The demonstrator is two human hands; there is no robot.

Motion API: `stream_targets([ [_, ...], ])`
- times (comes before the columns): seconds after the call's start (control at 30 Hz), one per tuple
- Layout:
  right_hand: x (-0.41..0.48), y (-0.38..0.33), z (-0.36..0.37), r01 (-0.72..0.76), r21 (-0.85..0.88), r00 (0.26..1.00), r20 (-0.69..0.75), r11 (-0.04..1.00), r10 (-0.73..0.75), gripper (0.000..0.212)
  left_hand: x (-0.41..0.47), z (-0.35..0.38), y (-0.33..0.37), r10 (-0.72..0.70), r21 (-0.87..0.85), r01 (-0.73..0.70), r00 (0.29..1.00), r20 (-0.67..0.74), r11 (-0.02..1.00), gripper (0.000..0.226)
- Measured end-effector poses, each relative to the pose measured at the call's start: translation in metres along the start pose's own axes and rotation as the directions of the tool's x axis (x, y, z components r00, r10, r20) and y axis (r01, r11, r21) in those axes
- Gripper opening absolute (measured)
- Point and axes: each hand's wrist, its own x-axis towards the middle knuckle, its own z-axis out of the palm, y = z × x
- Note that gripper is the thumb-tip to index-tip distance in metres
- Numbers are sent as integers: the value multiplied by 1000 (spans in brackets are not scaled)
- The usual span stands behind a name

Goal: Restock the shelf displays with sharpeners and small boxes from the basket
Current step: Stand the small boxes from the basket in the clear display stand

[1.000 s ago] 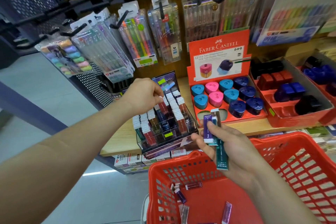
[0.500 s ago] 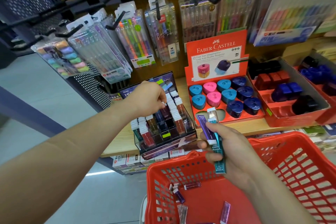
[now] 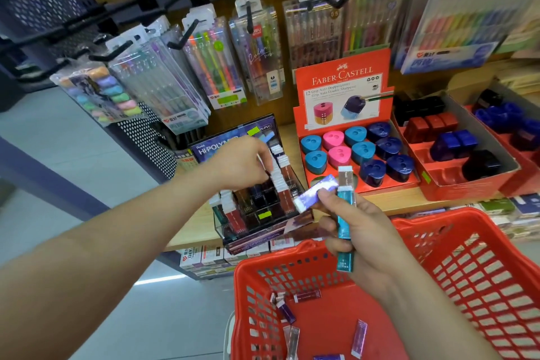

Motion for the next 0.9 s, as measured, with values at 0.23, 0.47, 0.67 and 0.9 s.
stream_targets([
  [0.23, -4, 3, 5, 38, 34, 996, -85, 999, -35, 7, -40, 3, 36, 96, -598, 210, 894, 438, 774, 21],
  [0.47, -2, 3, 6, -59, 105, 996, -60, 993, 65, 19, -33, -26, 8, -15, -438, -13, 998, -61, 899, 11],
  [0.67, 2, -1, -6, -68, 150, 996, -45, 986, 75, 31, -27, -42, -23, -8, -39, -2, 967, -253, 999, 14],
  [0.9, 1, -2, -6, -16, 88, 1000, -1, 996, 16, 29, -14, -8, -33, 89, 206, -37, 965, -245, 978, 16],
])
